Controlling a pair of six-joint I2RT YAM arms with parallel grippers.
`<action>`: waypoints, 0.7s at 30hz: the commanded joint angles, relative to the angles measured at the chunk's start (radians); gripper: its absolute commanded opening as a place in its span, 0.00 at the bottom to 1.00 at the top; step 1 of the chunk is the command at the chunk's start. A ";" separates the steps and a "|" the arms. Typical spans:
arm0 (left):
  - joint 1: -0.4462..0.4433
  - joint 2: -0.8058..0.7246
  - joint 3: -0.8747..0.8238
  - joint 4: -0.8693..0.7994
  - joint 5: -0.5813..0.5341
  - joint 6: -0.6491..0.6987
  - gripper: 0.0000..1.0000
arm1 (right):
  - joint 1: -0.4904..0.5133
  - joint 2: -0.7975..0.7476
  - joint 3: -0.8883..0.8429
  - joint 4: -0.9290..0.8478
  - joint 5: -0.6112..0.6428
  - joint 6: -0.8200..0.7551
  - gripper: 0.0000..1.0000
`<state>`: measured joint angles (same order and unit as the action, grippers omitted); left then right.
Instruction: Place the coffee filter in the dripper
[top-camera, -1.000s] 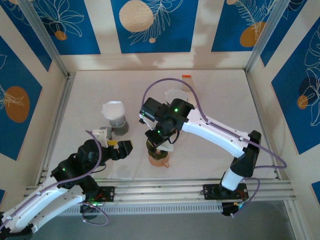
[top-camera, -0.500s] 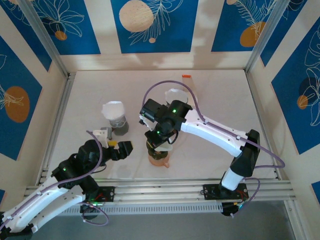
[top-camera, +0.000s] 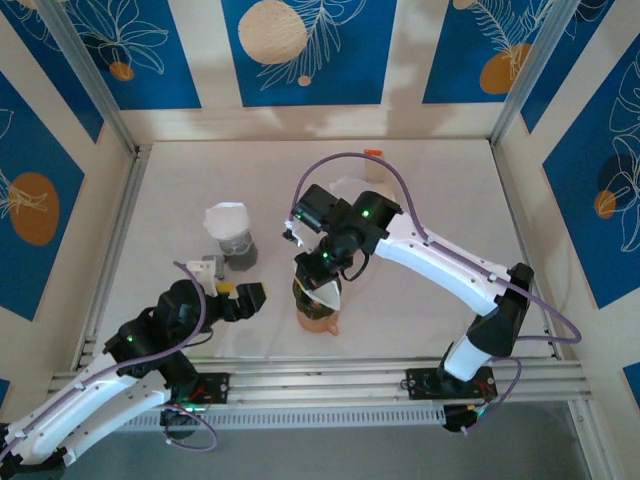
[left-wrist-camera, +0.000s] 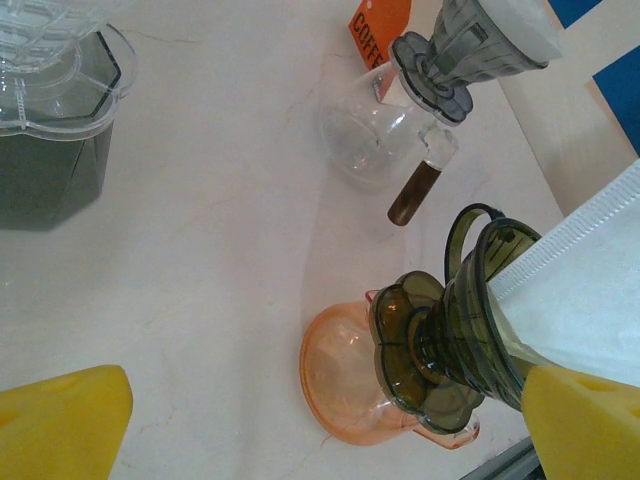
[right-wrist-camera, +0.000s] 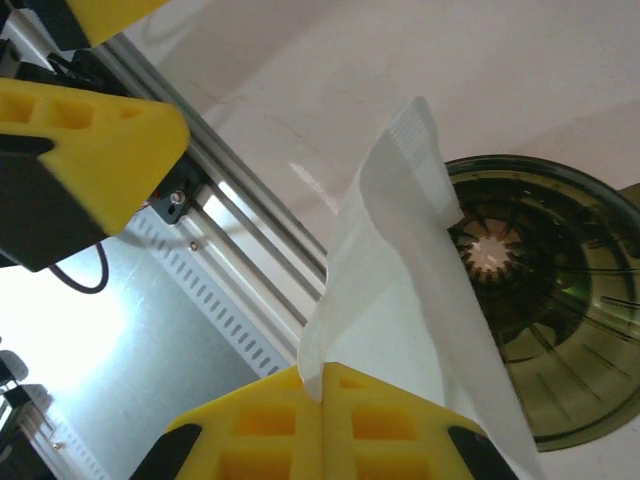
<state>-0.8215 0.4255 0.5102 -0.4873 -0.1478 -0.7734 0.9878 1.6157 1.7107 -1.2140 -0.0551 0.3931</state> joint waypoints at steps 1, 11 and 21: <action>-0.005 -0.007 -0.013 0.003 -0.007 0.002 1.00 | -0.002 0.011 -0.043 0.017 -0.039 -0.007 0.00; -0.006 0.006 0.000 0.005 0.008 0.003 1.00 | 0.006 0.007 -0.097 0.077 0.045 -0.006 0.25; -0.005 0.052 0.034 0.045 0.074 0.035 1.00 | 0.019 -0.118 -0.087 0.077 0.137 0.014 0.54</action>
<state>-0.8215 0.4637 0.5106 -0.4770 -0.1143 -0.7643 1.0019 1.5665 1.6142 -1.1362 0.0494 0.3996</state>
